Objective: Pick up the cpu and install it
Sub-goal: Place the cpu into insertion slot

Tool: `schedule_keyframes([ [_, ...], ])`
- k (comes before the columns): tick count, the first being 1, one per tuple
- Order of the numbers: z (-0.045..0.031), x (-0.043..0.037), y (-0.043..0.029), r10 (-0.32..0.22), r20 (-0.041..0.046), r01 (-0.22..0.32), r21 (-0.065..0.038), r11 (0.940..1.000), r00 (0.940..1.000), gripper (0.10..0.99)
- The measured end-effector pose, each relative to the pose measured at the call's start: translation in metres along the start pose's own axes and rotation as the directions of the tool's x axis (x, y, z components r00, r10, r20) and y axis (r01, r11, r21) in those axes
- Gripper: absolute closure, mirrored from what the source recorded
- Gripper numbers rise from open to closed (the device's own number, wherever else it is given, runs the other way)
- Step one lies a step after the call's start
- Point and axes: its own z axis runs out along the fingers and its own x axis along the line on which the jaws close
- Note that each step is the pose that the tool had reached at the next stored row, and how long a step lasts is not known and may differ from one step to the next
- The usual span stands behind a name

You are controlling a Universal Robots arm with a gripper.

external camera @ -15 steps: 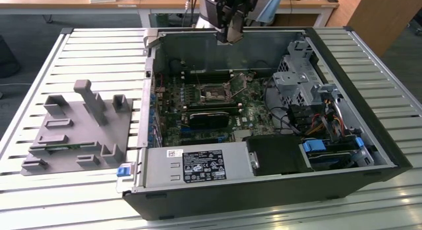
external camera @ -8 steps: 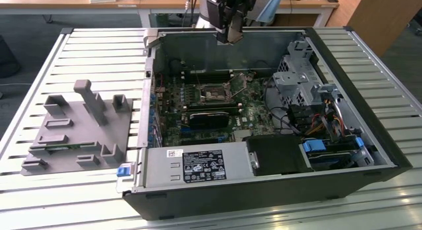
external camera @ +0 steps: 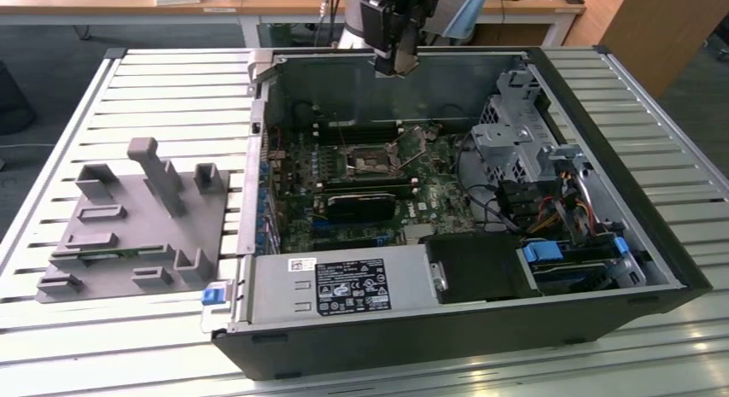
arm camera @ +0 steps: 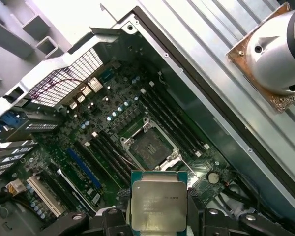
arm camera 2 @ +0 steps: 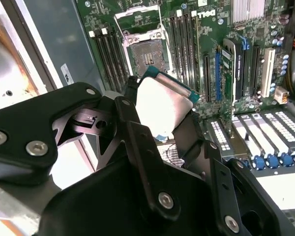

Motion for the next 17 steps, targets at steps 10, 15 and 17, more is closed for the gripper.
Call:
schedule_keyframes([
  [10,0.0,0.0,0.0,-0.1,-0.0055,0.1,-0.002,0.995,0.995,0.545],
  [15,0.0,0.0,0.0,-0.193,-0.0104,0.193,-0.004,0.9811,0.9811,0.545],
  [17,0.0,0.0,0.0,-0.211,-0.0114,0.211,-0.004,0.9775,0.9774,0.545],
])
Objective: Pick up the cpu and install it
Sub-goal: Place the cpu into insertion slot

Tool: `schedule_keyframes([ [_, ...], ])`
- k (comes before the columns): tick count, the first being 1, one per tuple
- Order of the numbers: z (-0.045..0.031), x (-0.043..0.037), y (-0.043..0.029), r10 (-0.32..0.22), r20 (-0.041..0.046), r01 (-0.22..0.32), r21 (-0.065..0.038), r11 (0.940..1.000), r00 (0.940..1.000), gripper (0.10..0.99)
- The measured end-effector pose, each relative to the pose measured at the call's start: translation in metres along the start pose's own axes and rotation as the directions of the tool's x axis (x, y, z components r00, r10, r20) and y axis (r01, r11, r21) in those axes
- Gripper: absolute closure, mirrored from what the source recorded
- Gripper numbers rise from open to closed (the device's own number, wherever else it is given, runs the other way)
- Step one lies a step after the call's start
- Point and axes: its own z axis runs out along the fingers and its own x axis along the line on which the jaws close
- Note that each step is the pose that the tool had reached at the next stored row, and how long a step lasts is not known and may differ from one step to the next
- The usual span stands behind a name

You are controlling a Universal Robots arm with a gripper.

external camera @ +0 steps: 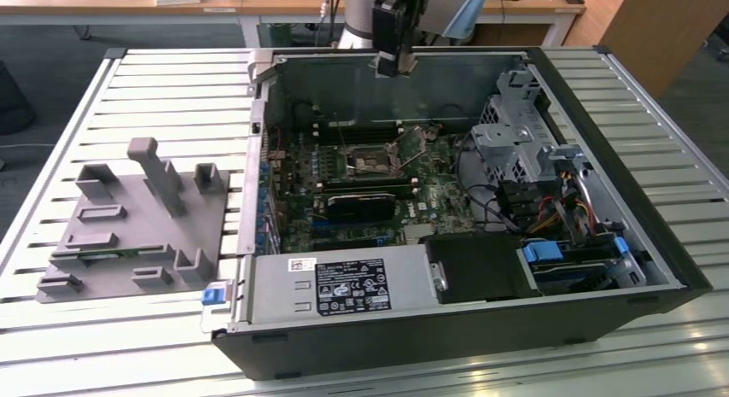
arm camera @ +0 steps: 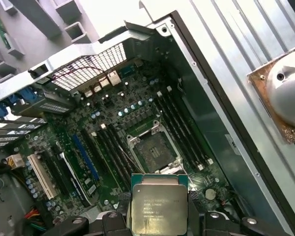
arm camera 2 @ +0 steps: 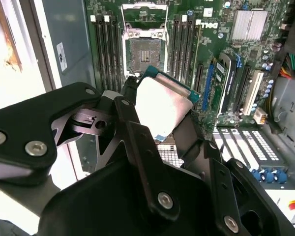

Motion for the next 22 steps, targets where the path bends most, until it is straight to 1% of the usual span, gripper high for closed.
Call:
schedule_keyframes([
  [6,0.0,0.0,0.0,-0.051,-0.0029,0.051,-0.001,0.9987,0.9987,0.545],
  [11,0.0,0.0,0.0,-0.091,-0.005,0.091,-0.002,0.9959,0.9958,0.545],
  [16,0.0,0.0,0.0,-0.13,-0.0072,0.13,-0.002,0.9915,0.9914,0.545],
  [22,0.0,0.0,0.0,-0.179,-0.0098,0.179,-0.003,0.9838,0.9837,0.545],
])
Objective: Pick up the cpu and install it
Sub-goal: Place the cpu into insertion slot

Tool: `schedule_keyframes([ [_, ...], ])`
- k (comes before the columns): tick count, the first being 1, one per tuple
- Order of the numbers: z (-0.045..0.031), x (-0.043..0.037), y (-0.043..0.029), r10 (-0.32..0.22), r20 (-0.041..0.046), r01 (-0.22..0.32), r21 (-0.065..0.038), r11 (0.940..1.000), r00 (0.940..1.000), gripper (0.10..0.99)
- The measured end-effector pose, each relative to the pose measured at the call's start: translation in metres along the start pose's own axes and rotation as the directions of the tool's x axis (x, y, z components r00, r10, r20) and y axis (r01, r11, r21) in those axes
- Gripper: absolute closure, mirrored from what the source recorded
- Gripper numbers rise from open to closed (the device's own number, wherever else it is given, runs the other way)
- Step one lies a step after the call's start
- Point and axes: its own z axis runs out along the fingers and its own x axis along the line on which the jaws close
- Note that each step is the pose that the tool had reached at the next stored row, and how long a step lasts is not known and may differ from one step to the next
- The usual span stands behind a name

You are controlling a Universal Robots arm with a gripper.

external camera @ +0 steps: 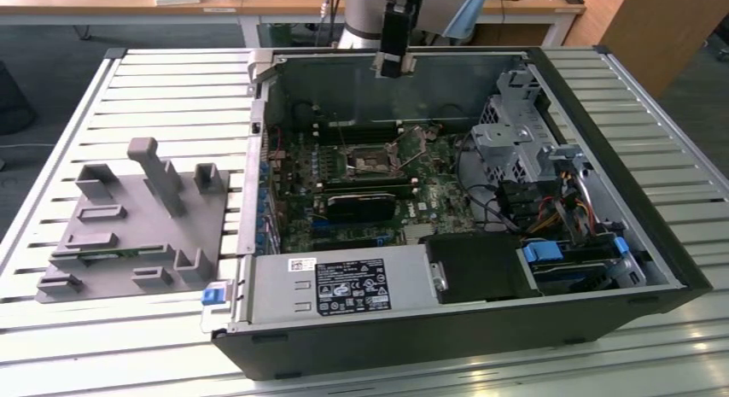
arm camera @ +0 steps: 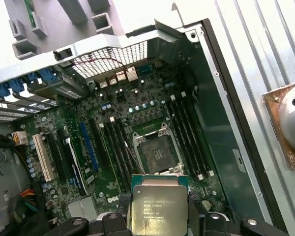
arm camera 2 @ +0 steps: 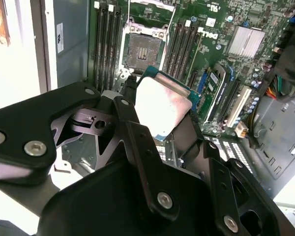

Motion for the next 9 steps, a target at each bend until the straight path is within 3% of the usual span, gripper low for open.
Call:
schedule_keyframes([
  [9,0.0,0.0,0.0,-0.076,-0.0042,0.076,-0.001,0.9971,0.9971,0.545],
])
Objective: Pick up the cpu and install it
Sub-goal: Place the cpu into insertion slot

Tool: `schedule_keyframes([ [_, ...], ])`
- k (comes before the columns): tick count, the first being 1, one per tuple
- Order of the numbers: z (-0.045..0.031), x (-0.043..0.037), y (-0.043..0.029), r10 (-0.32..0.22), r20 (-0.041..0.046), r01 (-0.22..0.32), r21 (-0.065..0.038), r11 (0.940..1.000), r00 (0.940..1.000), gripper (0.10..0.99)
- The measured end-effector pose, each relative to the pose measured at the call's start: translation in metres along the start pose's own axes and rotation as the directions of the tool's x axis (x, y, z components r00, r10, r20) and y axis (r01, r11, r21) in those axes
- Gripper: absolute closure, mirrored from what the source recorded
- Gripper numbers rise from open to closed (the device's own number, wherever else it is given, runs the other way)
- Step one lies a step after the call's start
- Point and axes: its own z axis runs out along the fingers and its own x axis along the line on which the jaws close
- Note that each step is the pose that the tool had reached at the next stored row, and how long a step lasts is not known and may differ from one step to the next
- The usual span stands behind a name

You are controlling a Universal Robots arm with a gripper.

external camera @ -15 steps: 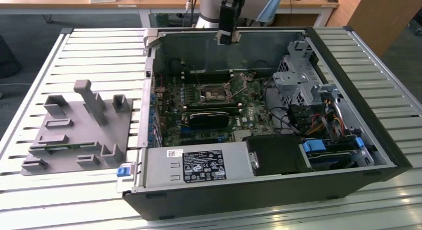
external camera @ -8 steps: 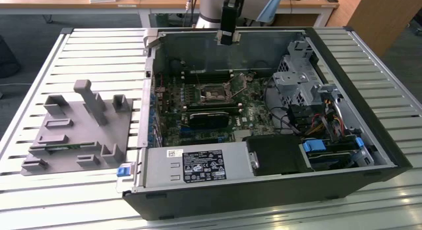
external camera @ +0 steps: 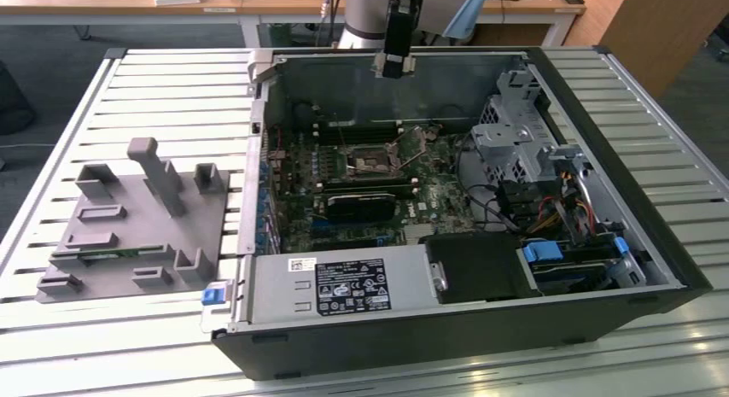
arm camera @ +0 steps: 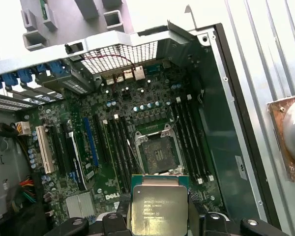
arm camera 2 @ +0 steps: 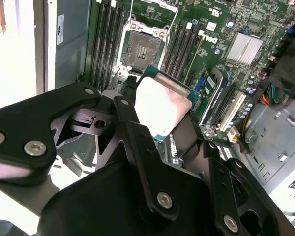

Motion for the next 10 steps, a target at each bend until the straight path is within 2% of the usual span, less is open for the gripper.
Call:
schedule_keyframes([
  [6,0.0001,0.0,0.0,-0.05,-0.0027,0.05,-0.001,0.9988,0.9988,0.545],
  [10,0.0003,0.0,0.0,-0.114,-0.0062,0.114,-0.002,0.9934,0.9934,0.545],
])
